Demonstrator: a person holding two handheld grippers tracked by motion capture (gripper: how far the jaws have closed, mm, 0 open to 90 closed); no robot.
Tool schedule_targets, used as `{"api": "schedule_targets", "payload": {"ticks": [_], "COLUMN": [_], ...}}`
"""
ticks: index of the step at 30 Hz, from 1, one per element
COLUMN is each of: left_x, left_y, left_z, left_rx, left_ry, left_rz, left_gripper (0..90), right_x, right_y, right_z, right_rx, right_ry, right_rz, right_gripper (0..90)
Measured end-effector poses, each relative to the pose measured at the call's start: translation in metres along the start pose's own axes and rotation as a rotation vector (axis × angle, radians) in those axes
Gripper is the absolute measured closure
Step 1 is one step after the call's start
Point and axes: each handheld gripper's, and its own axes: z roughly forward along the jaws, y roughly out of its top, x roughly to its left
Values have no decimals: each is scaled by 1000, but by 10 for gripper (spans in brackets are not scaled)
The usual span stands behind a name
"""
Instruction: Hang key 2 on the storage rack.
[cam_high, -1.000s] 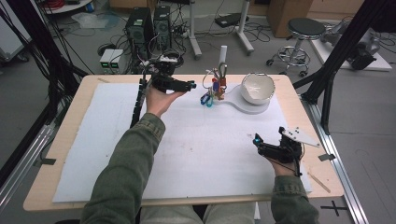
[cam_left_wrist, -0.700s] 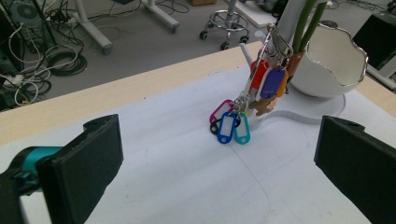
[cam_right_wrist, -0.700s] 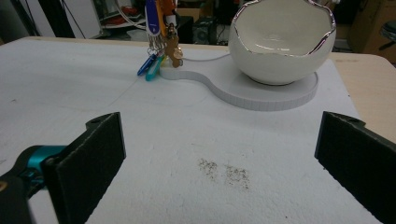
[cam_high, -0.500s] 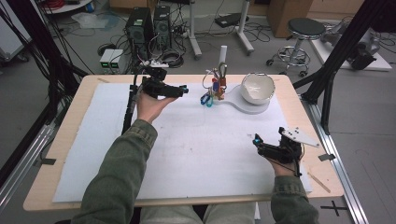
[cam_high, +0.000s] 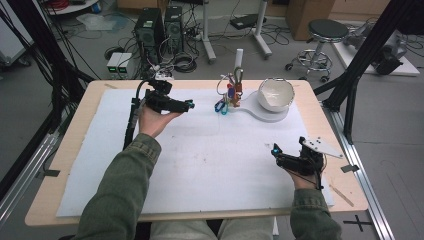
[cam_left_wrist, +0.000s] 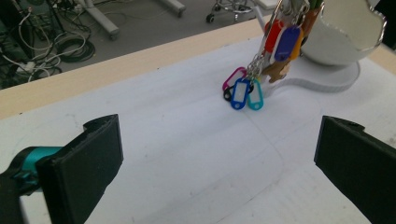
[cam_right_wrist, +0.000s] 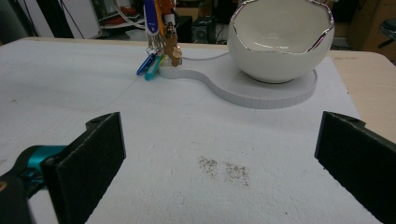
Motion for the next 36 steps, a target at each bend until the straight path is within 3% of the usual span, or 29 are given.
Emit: {"api": "schedule_targets", "payload": {"ticks": [11, 17, 36], "left_x": [4, 9, 28], "left_y": [-9, -20, -65], "left_z": [-19, -31, -60], "left_rx": [5, -11, -44], "left_ry": [50, 60, 166], "left_rz": [34, 0, -16], "left_gripper": [16, 16, 16], "right_x": [-1, -1, -2], "right_y": [0, 0, -1], "right_z": [-1, -1, 0], "right_rx": [-5, -5, -3], "right_ry": [-3, -4, -8], "right_rz": [0, 1, 7], "right_gripper": [9, 9, 9]}}
